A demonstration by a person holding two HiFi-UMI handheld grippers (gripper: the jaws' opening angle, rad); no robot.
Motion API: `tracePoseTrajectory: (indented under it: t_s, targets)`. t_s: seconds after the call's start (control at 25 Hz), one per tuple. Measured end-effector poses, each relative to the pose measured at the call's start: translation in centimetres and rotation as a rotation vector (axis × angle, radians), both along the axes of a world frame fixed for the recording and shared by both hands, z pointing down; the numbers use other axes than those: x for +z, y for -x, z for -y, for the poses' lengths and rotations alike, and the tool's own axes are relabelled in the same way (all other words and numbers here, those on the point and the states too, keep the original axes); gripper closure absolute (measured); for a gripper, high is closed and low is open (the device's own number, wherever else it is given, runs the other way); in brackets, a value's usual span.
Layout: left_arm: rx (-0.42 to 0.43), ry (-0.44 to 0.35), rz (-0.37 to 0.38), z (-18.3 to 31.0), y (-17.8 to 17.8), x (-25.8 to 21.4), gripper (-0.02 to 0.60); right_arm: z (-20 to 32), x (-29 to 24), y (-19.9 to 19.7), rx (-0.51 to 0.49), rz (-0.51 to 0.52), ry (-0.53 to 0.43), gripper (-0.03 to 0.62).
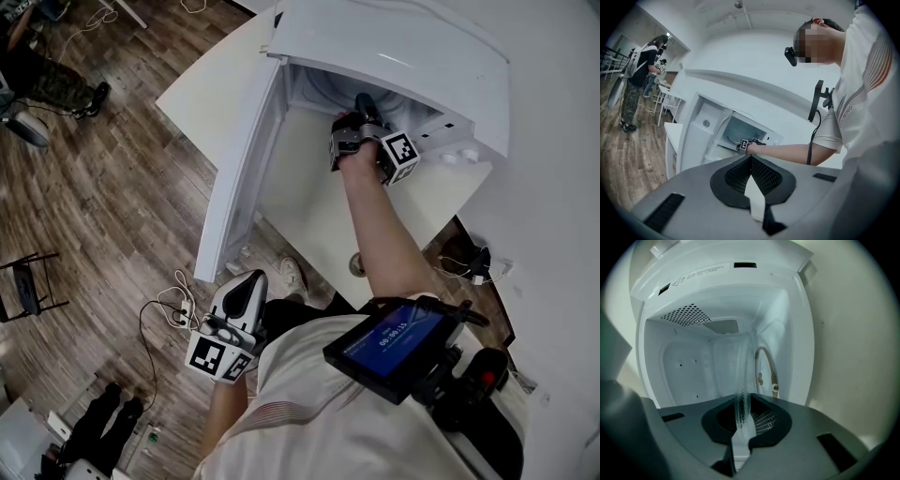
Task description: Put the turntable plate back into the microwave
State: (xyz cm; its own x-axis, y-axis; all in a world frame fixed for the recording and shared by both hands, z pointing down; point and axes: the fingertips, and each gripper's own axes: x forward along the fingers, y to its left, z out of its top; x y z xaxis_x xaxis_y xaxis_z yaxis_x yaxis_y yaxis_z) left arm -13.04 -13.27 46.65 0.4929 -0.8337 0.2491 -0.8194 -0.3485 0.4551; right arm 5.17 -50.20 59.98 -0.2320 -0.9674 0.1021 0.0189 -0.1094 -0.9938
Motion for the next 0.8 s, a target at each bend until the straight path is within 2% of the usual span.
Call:
tracePoseTrajectory:
  t_s: [0.2, 0.36, 0.56, 0.64, 0.72, 0.8]
  targets:
    - [0.002, -0.001, -0.005, -0.1, 0.0, 0.0, 0.571, 0.4, -0.1, 0.0, -0.003, 0.003, 0.049, 0.563]
    - [0.003, -0.01, -0.011, 0.0, -0.1, -0.3, 0.571, 0.5, 0.0, 0.3, -0.02, 0.005, 0.132, 0.563]
    - [-0.003, -0.015, -0.016, 0.0, 0.3, -0.5, 0.571, 0.3, -0.2, 0.8, -0.071, -0.007, 0.199, 0.56]
    - [-0.006, -0.015, -0.019, 0.0, 0.4, -0.5, 0.571, 0.2, -0.2, 1.2, -0.093, 0.004, 0.217, 0.502]
    - [-0.006, -0.016, -0.021, 0.0, 0.4, -0.5, 0.571, 0.0, -0.2, 1.2, -0.101, 0.015, 0.218, 0.494]
    - [-0.004, -0.019, -0.021, 0.0, 0.4, -0.6, 0.571, -0.2, -0.1, 1.2, -0.115, 0.029, 0.224, 0.455]
